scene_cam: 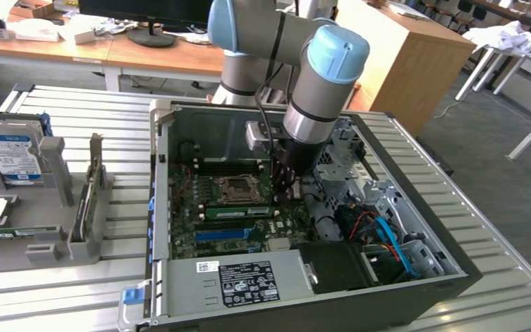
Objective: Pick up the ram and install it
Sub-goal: 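Press down the ram until it locks into place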
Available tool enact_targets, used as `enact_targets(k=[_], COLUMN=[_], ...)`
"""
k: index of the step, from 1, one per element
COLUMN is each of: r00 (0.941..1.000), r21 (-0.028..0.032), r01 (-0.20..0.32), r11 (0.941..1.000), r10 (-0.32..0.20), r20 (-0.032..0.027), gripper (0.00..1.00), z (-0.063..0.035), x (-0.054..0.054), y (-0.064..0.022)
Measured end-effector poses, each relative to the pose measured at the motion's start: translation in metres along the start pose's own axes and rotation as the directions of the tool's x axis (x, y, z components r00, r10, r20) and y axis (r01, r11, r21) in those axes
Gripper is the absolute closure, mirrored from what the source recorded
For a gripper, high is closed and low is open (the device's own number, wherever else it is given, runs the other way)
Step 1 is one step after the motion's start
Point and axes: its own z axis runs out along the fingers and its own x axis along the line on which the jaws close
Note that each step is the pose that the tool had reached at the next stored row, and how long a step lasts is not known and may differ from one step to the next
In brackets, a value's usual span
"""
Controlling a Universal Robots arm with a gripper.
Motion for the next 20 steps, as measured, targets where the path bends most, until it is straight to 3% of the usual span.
enact_targets(k=[20], r00=[1.0000], r21=[0.0031], r01=[0.000], r11=[1.0000], r10=[0.000], r20=[-0.0001], gripper=[0.89], z=[0.0060], x=[0.0001], y=[-0.0002])
